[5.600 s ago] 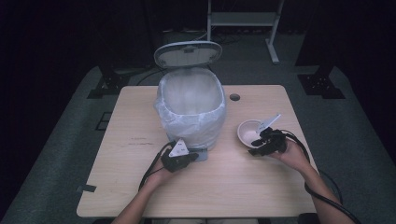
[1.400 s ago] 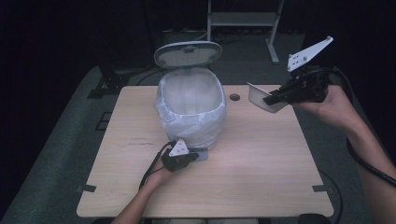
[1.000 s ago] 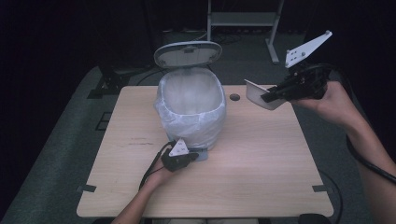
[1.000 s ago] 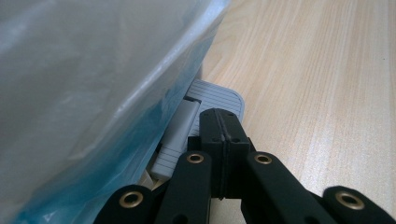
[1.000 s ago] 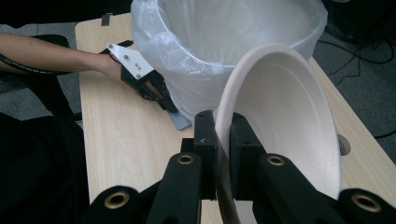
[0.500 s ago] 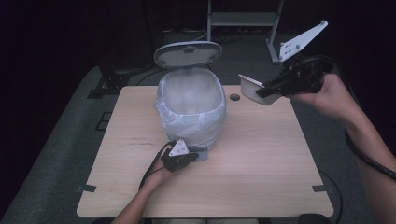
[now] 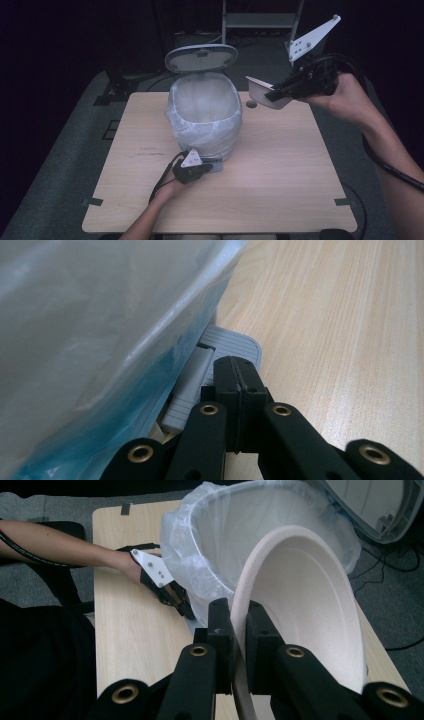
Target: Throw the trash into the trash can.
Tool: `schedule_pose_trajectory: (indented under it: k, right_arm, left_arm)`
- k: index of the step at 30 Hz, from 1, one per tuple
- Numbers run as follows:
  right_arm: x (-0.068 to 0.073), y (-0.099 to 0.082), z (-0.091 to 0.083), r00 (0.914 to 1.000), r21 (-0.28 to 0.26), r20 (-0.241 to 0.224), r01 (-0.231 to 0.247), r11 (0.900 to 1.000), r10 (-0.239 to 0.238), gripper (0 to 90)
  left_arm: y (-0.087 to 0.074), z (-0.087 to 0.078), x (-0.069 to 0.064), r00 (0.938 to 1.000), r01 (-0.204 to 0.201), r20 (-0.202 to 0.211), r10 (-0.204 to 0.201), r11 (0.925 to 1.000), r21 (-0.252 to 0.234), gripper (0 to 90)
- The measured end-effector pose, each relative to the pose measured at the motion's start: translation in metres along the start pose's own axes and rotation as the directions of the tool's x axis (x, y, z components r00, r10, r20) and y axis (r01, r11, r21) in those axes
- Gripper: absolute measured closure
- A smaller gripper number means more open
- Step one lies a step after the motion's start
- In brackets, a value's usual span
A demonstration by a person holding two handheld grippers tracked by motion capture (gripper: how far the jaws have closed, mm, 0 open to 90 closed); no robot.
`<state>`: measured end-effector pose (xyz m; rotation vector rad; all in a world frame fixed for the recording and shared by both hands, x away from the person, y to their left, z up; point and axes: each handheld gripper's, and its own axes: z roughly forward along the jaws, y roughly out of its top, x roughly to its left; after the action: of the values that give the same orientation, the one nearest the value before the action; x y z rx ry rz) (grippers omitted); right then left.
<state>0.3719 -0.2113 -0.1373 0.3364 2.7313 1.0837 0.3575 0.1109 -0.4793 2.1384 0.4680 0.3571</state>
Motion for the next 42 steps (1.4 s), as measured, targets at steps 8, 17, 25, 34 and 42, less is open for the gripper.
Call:
schedule_pose_trajectory:
  k: [8, 17, 25, 34, 42]
  right_arm:
    - [0.001, 0.011, 0.005, 0.9996, -0.023, -0.022, 0.017, 0.9996, -0.017, 83.0]
    - [0.0, 0.02, 0.014, 0.9986, -0.042, -0.044, 0.028, 0.9987, -0.03, 83.0]
    - [0.003, 0.031, 0.018, 0.9974, -0.043, -0.054, 0.046, 0.998, -0.048, 83.0]
    - [0.006, 0.042, 0.023, 0.9955, -0.046, -0.066, 0.064, 0.9968, -0.067, 83.0]
    - [0.01, 0.054, 0.031, 0.9929, -0.043, -0.082, 0.083, 0.9956, -0.087, 83.0]
  left_arm:
    - [0.0, 0.0, 0.0, 1.0, 0.003, 0.001, -0.003, 1.0, -0.001, 90.0]
    - [0.0, 0.0, 0.0, 1.0, 0.002, 0.001, -0.002, 1.0, 0.0, 90.0]
    - [0.0, 0.0, 0.0, 0.9999, 0.011, 0.004, -0.011, 0.9999, -0.001, 90.0]
    - [0.0, 0.0, 0.0, 0.9999, 0.009, 0.005, -0.009, 1.0, -0.001, 90.0]
    - [0.0, 0.0, 0.0, 0.9999, 0.009, 0.006, -0.009, 1.0, -0.001, 90.0]
